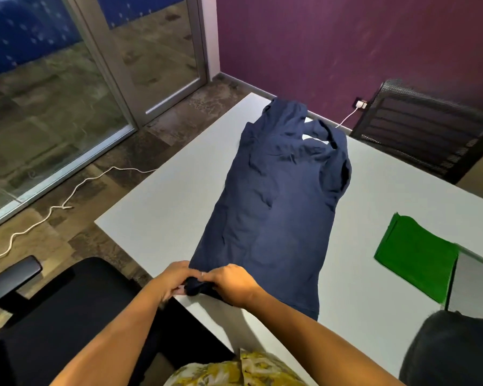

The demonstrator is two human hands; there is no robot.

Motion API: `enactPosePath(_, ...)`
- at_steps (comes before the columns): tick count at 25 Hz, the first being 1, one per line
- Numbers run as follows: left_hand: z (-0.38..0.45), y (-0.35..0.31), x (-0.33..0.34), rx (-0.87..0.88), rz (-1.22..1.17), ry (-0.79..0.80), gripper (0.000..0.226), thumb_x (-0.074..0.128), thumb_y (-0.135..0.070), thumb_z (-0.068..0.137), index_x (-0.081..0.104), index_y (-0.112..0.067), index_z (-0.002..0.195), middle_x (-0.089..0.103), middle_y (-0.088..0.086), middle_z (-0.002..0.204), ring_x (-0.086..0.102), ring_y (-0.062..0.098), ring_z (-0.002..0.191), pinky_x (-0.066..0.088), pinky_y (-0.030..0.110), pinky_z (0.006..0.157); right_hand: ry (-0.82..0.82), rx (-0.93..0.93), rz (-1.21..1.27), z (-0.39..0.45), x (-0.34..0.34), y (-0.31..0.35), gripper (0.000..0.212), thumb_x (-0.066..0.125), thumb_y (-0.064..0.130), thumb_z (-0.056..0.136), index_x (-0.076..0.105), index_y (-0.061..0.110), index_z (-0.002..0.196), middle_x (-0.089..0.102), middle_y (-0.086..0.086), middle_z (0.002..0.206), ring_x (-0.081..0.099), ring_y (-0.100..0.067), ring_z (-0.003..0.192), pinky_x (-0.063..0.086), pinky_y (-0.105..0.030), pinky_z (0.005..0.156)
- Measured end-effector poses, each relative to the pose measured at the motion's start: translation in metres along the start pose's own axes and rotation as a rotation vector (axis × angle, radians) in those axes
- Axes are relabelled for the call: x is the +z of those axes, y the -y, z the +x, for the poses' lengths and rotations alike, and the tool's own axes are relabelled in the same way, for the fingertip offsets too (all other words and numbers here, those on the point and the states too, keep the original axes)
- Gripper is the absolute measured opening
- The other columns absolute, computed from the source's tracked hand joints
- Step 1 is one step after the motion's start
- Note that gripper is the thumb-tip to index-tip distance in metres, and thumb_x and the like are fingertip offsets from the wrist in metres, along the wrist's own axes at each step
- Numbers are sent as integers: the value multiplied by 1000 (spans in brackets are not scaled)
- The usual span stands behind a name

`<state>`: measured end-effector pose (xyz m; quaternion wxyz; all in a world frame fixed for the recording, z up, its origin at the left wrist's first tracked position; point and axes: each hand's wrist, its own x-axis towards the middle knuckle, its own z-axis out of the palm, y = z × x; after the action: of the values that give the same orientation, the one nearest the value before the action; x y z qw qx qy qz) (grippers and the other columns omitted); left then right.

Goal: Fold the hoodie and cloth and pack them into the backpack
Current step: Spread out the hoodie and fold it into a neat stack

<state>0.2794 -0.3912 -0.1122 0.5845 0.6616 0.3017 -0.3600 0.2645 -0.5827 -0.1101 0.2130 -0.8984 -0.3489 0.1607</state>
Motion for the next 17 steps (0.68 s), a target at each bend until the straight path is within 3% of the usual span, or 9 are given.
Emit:
enactPosePath(2,9,10,-7,51,129,-86,25,75,4,75,71,-4,99,74,12,93,67,30,94,53,31,73,57,33,-68,-3,2,-7,32,51,23,99,63,29,129,70,-4,115,64,-32,100,47,-42,85)
enactPosePath(4,14,18,-11,102,94,-192,24,75,7,75,70,-6,95,73,13,97,67,32,97,52,36,79,105,59,-134,-10,9,-14,35,52,16,97,63,24,129,67,-4,120,59,-31,107,41,-40,89)
enactPosePath(6,14,26,-11,127,133,-271,24,81,2,73,67,-8,90,73,11,90,68,30,89,53,37,76,116,62,-130,-19,15,-21,46,56,6,90,61,26,131,65,1,125,55,-27,111,39,-37,91)
enactPosePath(9,12,34,-11,152,314,-328,34,91,-11,65,58,-10,77,62,4,71,60,22,70,51,34,68,85,174,36,-26,15,-37,47,50,5,87,67,30,123,66,8,127,54,-22,114,45,-36,94)
enactPosePath(13,21,28,-22,115,352,-285,43,94,-21,60,60,-12,86,68,6,83,65,24,79,56,41,80,-149,535,396,-24,6,-68,44,41,3,88,74,28,103,70,4,115,64,-16,106,51,-32,97)
enactPosePath(17,34,0,-26,147,376,-272,49,92,-27,66,62,-12,102,65,6,99,64,25,95,53,35,85,-392,699,577,-14,-14,-100,35,45,-6,90,74,13,98,73,0,97,67,-14,93,53,-29,95)
